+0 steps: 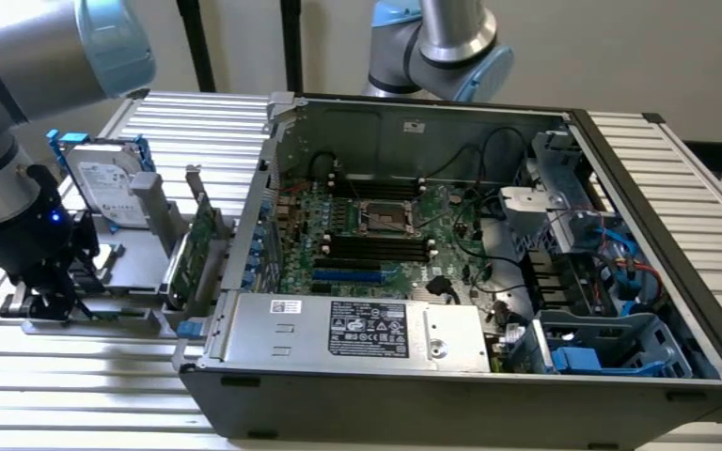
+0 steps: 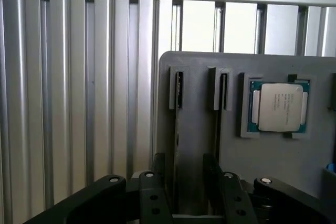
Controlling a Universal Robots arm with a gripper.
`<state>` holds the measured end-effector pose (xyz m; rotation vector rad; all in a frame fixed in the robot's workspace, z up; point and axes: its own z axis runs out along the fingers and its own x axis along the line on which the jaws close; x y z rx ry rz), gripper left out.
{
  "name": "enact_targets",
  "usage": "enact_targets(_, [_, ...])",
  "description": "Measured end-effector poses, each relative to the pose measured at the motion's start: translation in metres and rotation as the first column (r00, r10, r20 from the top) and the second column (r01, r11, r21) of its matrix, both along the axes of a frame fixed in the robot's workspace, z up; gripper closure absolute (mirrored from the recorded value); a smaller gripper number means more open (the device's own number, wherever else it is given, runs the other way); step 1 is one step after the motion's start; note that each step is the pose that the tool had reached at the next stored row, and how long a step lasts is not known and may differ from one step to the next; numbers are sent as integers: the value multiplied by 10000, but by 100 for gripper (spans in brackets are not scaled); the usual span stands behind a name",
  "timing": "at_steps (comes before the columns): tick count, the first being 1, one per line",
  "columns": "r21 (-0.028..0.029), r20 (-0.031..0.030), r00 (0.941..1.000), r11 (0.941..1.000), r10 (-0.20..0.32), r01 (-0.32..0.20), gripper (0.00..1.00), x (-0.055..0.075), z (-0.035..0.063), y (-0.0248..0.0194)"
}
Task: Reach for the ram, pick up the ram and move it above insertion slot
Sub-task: 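Pick up the ram and move it above insertion slot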
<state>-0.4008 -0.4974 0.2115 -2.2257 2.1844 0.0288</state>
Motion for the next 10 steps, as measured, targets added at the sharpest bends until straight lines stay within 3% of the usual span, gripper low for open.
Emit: enact_targets(10, [0,-3,10000,10000,-99,99,58,-5,-101,-13])
